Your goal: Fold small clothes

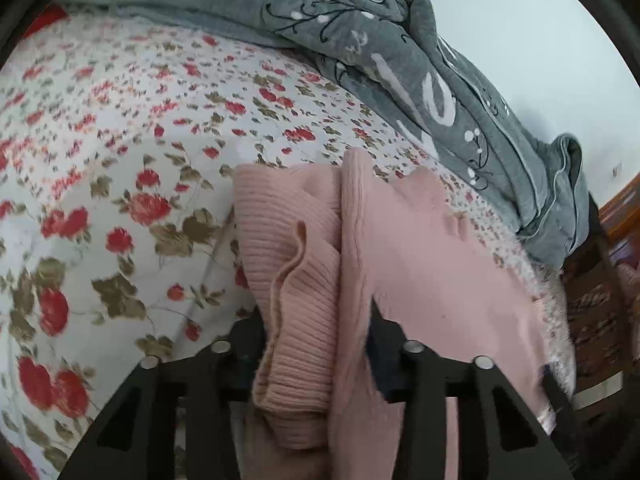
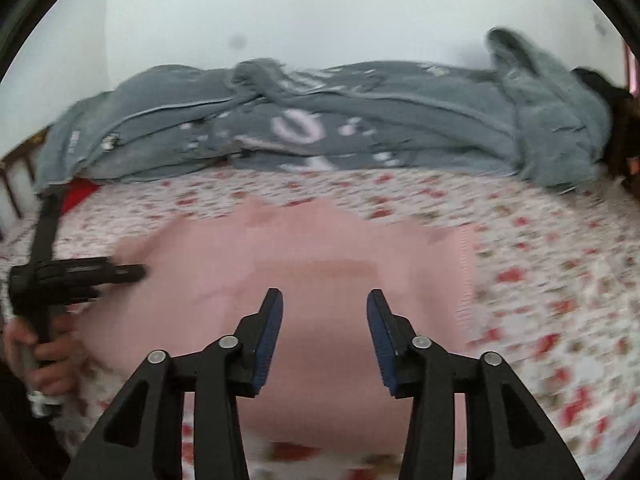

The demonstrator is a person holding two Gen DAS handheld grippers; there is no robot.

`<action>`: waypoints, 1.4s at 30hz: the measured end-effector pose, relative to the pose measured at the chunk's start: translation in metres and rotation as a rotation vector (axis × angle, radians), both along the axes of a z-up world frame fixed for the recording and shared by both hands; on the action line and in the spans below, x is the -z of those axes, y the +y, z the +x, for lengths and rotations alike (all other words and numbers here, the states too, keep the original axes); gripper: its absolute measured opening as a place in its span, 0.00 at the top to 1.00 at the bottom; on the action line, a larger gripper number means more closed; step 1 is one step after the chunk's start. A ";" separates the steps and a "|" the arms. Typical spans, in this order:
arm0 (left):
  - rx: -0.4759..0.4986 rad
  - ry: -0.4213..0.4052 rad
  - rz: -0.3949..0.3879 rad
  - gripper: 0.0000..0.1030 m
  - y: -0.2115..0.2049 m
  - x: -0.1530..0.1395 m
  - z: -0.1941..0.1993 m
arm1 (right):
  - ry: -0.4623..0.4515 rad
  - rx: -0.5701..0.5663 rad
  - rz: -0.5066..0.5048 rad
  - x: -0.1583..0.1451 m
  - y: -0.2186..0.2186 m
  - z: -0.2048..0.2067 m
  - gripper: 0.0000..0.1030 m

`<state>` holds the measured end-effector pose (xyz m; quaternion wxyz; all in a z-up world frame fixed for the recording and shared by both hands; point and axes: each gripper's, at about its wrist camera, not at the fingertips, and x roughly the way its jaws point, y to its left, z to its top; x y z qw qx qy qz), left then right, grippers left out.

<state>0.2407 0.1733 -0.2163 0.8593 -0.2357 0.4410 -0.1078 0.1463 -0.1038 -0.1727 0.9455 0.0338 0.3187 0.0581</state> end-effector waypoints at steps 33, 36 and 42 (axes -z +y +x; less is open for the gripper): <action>0.103 -0.087 0.010 0.80 -0.112 -0.129 -0.015 | -0.052 0.006 -0.186 0.017 -0.009 -0.048 0.48; 0.120 -0.075 0.029 0.80 -0.141 -0.137 -0.015 | -0.067 0.049 -0.201 0.005 -0.043 -0.059 0.47; 0.172 -0.013 0.021 0.80 -0.220 -0.129 -0.010 | -0.042 0.155 -0.157 -0.012 -0.118 -0.066 0.47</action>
